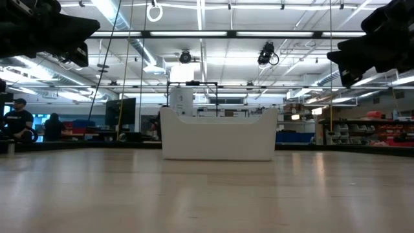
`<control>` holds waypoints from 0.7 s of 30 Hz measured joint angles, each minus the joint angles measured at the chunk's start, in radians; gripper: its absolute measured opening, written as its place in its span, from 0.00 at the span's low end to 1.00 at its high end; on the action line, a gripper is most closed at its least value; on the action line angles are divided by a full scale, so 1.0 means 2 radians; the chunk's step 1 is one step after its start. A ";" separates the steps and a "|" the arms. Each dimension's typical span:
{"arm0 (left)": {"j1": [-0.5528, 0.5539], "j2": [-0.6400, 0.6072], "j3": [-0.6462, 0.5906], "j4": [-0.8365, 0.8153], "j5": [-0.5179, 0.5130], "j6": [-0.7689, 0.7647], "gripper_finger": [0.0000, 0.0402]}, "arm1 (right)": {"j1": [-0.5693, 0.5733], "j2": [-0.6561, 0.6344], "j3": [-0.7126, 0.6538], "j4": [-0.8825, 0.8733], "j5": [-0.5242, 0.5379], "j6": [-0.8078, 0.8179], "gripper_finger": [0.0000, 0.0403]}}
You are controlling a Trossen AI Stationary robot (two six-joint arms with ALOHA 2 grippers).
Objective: Pick and place USB-C Cables
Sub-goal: Return to Home Position
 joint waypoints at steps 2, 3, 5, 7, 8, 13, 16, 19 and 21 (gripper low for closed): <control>0.000 0.000 0.003 -0.007 0.000 0.001 0.04 | 0.000 -0.016 0.000 -0.012 0.000 0.000 0.33; 0.000 0.000 0.008 -0.020 0.000 0.001 0.04 | 0.000 -0.023 0.000 -0.017 0.000 0.000 0.33; 0.000 0.000 0.028 -0.060 0.000 0.005 0.04 | 0.000 -0.038 0.000 -0.030 0.000 0.000 0.33; 0.000 0.000 0.048 -0.095 0.000 0.012 0.04 | 0.000 -0.052 0.000 -0.051 0.002 0.000 0.33; 0.000 0.000 0.054 -0.104 -0.002 0.013 0.04 | 0.000 -0.056 0.000 -0.051 0.002 -0.001 0.33; 0.000 -0.003 0.026 -0.068 -0.005 0.012 0.04 | -0.001 -0.063 0.000 -0.051 0.012 -0.011 0.33; 0.000 -0.003 -0.001 -0.035 -0.012 0.010 0.04 | -0.001 -0.063 0.000 -0.049 0.017 -0.011 0.33; 0.000 -0.002 -0.001 -0.031 -0.022 0.007 0.04 | -0.001 -0.063 0.000 -0.050 0.016 -0.009 0.33; 0.000 -0.003 -0.001 -0.030 -0.022 0.004 0.04 | -0.001 -0.063 0.000 -0.050 0.016 -0.010 0.33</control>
